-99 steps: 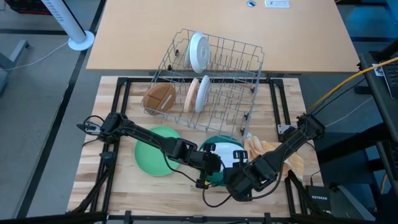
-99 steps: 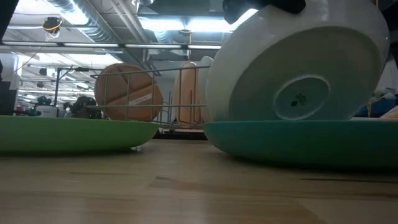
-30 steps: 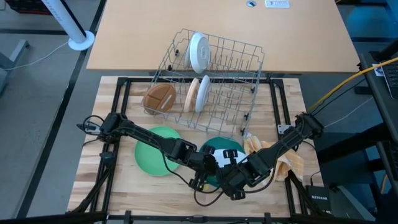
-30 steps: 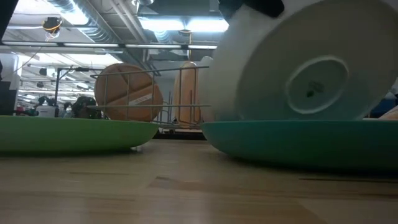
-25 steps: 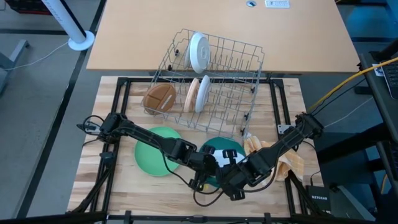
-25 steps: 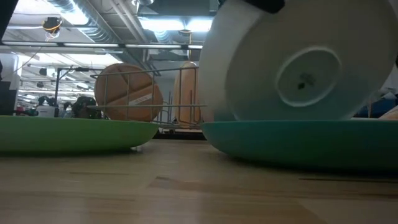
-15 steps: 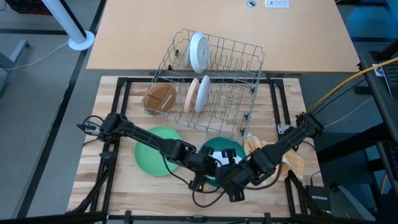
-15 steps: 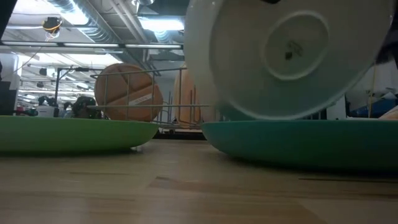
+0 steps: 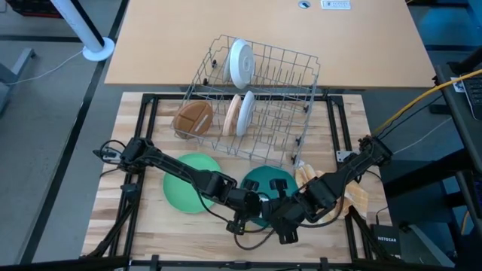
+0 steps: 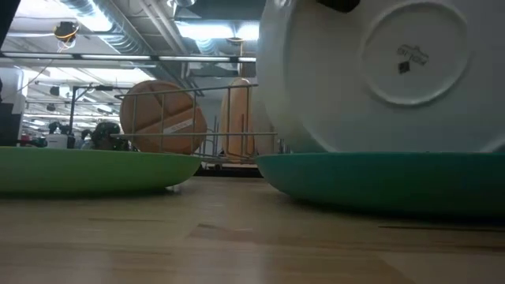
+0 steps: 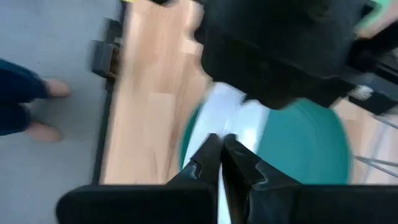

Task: Sort dishes
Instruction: Put the white plate in the dish rack

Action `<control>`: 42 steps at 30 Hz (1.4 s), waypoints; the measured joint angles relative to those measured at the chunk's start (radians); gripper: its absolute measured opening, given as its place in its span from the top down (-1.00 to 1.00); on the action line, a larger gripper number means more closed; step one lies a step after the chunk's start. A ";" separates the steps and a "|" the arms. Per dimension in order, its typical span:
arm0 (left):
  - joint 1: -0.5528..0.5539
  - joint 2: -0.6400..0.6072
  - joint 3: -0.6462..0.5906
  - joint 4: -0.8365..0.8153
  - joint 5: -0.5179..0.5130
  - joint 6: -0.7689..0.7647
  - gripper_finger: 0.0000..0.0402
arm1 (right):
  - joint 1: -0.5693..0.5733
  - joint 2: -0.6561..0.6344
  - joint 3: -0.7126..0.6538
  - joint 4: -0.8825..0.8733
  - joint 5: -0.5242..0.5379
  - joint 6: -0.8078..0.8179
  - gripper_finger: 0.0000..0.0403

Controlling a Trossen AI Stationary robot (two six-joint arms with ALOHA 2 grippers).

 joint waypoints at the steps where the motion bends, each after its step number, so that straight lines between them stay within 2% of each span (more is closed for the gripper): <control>1: -0.001 0.000 0.000 0.004 -0.006 0.010 0.68 | 0.001 -0.001 0.001 0.003 0.006 -0.003 0.97; 18: -0.005 -0.001 0.000 0.014 -0.019 0.062 0.72 | -0.001 -0.003 0.002 0.000 -0.041 0.001 0.94; 22: -0.005 -0.001 0.000 0.015 -0.020 0.063 0.72 | -0.001 -0.002 0.002 -0.001 -0.048 0.021 0.79; 28: -0.005 -0.001 0.000 0.017 -0.022 0.049 0.72 | -0.007 0.003 0.011 -0.031 -0.089 0.059 0.42; 32: -0.004 -0.010 0.000 0.020 -0.023 -0.027 0.72 | -0.015 0.005 0.085 -0.110 -0.118 0.175 0.32; 35: -0.002 -0.031 -0.002 0.002 -0.027 -0.087 0.73 | -0.010 0.005 0.196 -0.190 -0.118 0.198 0.32; 40: -0.003 -0.075 -0.003 -0.021 -0.032 -0.199 0.73 | -0.011 0.003 0.422 -0.284 0.011 0.210 0.32; 42: -0.004 -0.100 -0.003 -0.020 -0.027 -0.244 0.73 | -0.012 -0.027 0.441 -0.250 0.100 0.207 0.32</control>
